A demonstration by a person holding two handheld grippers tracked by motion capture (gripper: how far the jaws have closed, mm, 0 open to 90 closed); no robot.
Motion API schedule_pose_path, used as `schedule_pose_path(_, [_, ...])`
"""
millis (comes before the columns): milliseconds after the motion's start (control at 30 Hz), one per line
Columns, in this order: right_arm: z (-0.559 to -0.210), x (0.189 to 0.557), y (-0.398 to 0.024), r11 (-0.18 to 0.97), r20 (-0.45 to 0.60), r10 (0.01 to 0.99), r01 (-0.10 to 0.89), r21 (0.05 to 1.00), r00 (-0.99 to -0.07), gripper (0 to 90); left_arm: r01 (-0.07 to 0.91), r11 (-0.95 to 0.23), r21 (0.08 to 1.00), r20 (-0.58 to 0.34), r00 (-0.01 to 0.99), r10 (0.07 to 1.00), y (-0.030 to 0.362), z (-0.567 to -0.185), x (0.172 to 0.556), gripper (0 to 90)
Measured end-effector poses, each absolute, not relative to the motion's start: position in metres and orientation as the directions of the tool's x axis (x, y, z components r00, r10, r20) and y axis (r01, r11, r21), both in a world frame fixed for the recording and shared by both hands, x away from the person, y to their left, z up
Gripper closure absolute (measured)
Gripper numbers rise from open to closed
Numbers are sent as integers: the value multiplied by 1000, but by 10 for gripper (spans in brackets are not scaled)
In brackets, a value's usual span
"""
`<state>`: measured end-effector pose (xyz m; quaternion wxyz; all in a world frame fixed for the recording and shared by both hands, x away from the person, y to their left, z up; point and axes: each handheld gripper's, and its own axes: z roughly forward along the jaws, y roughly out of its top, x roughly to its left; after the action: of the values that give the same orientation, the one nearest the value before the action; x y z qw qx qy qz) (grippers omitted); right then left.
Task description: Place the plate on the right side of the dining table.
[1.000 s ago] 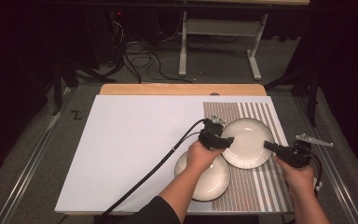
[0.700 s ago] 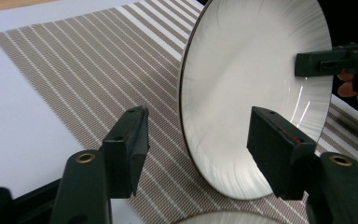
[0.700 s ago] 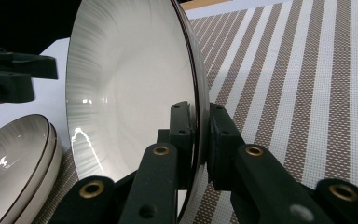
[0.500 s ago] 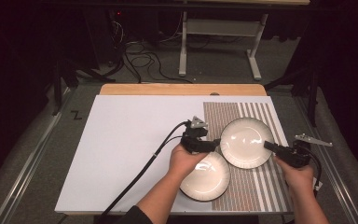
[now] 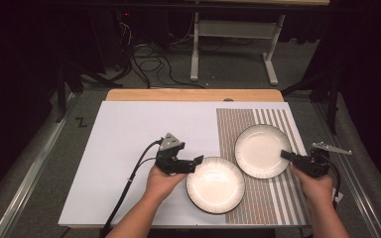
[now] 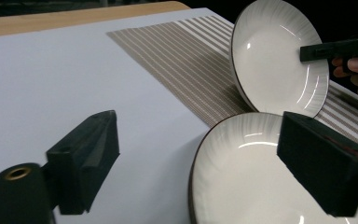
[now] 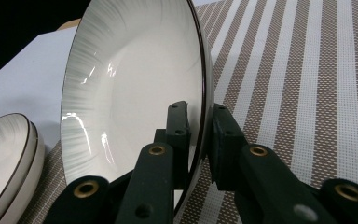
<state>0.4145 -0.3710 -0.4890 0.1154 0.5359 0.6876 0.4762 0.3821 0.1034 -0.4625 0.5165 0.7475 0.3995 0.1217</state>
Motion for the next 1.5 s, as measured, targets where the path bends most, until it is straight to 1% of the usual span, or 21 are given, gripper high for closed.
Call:
schedule_pose_path(67, [-490,415,-371,-26,349,852,634,773,-390,801,469,-138,872,-229,642,732,117,-463,376,85])
schedule_pose_path(233, [-492,417,-371,-25,348,857,643,765,-380,791,469,-124,874,-227,622,750,147,-465,364,75])
schedule_pose_path(367, [-493,418,-371,-23,344,861,647,762,-375,785,462,-133,877,-207,611,764,166,-466,357,50])
schedule_pose_path(500, [-493,418,-371,-21,341,862,647,762,-374,783,469,-118,876,-215,596,773,183,-468,351,34])
schedule_pose_path(867, [-496,421,-370,-23,336,877,667,745,-345,750,490,-102,866,-224,562,796,230,-472,333,35])
schedule_pose_path(1100, [-497,422,-369,-21,329,886,678,735,-328,728,492,-77,867,-238,546,803,238,-477,332,35])
schedule_pose_path(1500, [-499,422,-367,-5,311,895,689,725,-321,690,510,-82,856,-254,554,792,235,-484,334,35])
